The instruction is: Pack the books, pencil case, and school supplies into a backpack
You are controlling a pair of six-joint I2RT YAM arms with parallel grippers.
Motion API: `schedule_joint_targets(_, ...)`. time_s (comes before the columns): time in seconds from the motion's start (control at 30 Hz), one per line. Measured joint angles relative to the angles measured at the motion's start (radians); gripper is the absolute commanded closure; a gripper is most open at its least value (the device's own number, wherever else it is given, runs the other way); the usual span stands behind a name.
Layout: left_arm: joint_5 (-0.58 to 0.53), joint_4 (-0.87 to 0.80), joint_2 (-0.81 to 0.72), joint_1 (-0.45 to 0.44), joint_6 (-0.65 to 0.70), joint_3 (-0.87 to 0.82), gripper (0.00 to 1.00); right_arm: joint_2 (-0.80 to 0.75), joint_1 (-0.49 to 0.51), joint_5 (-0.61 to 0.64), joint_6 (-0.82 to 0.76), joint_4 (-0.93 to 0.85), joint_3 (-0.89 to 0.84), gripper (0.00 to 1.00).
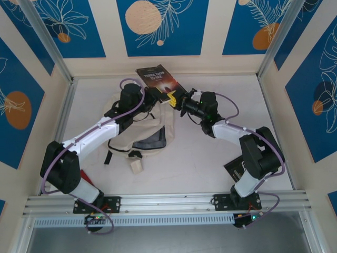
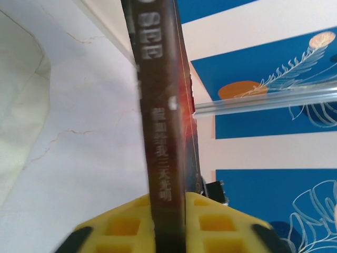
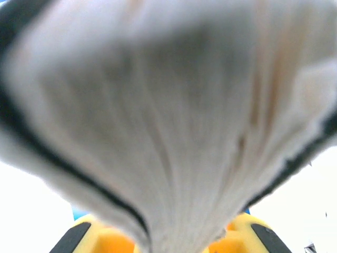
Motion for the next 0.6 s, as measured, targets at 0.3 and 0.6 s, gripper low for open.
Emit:
schedule_joint_targets(0.3, -0.002, -0.155, -0.01, 0.012, 0.152, 0.009, 0.17, -0.068, -0.043, -0.012, -0.15, -0.224, -0.01, 0.97)
schedule_joint_targets(0.6, -0.081, -0.74, -0.066, 0.023, 0.719, 0.106, 0.17, -0.276, -0.127, 0.022, -0.534, -0.689, -0.018, 0.97)
